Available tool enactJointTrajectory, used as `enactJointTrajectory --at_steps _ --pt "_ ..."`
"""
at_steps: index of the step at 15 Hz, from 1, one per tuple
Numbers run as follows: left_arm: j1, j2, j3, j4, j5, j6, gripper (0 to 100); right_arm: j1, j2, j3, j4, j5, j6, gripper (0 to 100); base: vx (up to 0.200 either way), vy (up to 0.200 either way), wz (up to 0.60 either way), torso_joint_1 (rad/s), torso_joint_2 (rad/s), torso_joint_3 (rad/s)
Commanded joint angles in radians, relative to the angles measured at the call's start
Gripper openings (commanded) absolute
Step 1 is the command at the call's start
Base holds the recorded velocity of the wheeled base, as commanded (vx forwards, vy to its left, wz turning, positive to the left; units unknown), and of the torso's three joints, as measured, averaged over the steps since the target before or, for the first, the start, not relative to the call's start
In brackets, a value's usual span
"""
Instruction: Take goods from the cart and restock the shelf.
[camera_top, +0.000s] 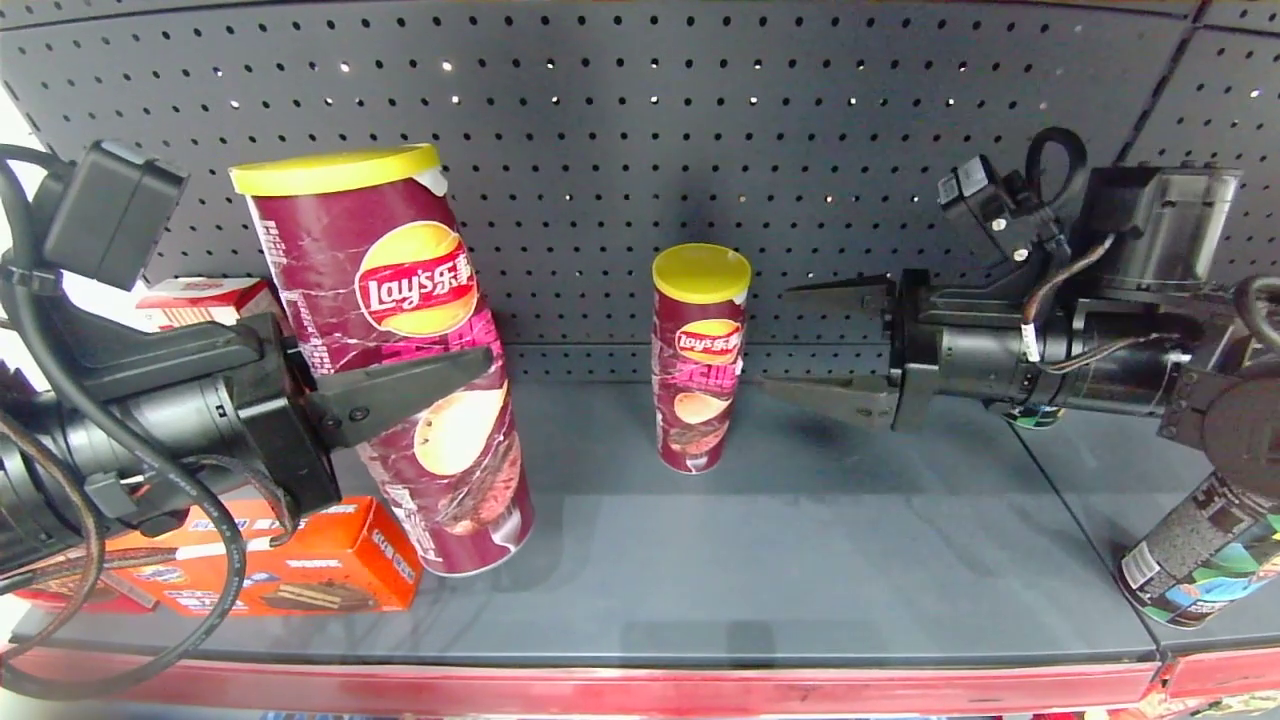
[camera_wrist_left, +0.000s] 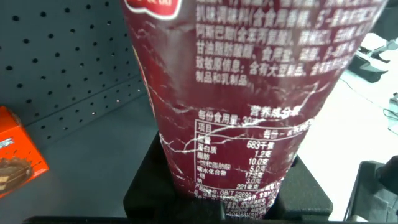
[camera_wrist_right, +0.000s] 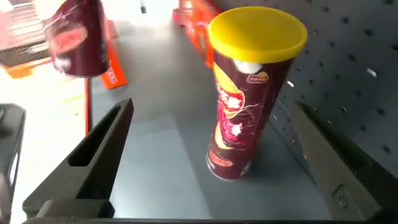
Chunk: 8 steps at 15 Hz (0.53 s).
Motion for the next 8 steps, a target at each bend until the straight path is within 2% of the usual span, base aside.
enactJointTrajectory --at_steps 1,8 --pt "-0.002 0.005 -0.003 0.0 0.0 0.0 0 -0.026 0.067 -0.035 -0.016 0.054 -0.025 100 0.0 0.0 0.0 0.0 0.0 0.0" --pt "-0.002 0.008 -0.006 0.0 0.0 -0.002 0 -0.039 0.207 -0.145 -0.05 0.063 -0.027 100 0.0 0.0 0.0 0.0 0.0 0.0"
